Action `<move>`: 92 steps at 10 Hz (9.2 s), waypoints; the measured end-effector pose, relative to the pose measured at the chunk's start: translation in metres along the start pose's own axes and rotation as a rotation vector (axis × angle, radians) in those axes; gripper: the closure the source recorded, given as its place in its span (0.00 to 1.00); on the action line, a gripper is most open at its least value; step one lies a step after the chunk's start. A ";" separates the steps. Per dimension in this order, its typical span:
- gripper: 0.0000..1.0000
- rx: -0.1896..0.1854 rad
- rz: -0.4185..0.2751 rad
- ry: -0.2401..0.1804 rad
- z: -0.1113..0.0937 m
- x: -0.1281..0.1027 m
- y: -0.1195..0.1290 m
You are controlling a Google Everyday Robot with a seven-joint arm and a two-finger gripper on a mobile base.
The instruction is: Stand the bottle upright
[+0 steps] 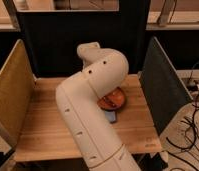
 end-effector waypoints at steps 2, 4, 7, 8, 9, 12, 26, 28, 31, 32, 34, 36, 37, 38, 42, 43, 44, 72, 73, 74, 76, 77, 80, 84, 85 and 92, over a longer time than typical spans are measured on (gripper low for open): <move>0.20 0.000 0.028 -0.004 0.000 -0.002 -0.002; 0.20 0.004 0.019 -0.004 0.001 -0.001 -0.001; 0.20 0.015 -0.033 0.005 0.006 0.002 0.012; 0.20 0.016 -0.039 0.010 0.009 0.004 0.014; 0.20 0.020 -0.043 0.017 0.011 0.006 0.016; 0.20 0.053 -0.030 0.037 0.020 0.005 0.017; 0.20 0.064 -0.021 0.166 0.066 -0.008 0.028; 0.20 0.058 -0.014 0.181 0.068 -0.005 0.026; 0.29 0.052 0.006 0.191 0.067 -0.002 0.016; 0.41 0.054 0.010 0.190 0.066 -0.002 0.012; 0.59 0.051 0.008 0.191 0.067 -0.003 0.012; 0.81 0.039 0.000 0.190 0.067 -0.003 0.013; 0.92 0.030 -0.002 0.185 0.065 -0.004 0.014; 0.97 0.021 -0.003 0.175 0.061 -0.007 0.015; 1.00 -0.052 -0.011 0.073 0.015 -0.031 0.018; 1.00 -0.067 -0.012 0.046 0.004 -0.036 0.017; 1.00 -0.081 -0.011 0.019 -0.009 -0.041 0.013; 1.00 -0.321 -0.338 -0.567 -0.103 -0.067 0.010; 1.00 -0.324 -0.343 -0.575 -0.104 -0.068 0.010; 1.00 -0.327 -0.351 -0.584 -0.104 -0.069 0.010; 1.00 -0.341 -0.381 -0.595 -0.102 -0.066 0.013; 1.00 -0.346 -0.396 -0.594 -0.100 -0.064 0.013; 1.00 -0.343 -0.443 -0.589 -0.095 -0.058 0.011; 0.94 -0.350 -0.458 -0.587 -0.095 -0.056 0.011; 0.92 -0.350 -0.458 -0.586 -0.095 -0.056 0.011; 0.25 -0.349 -0.457 -0.587 -0.095 -0.056 0.010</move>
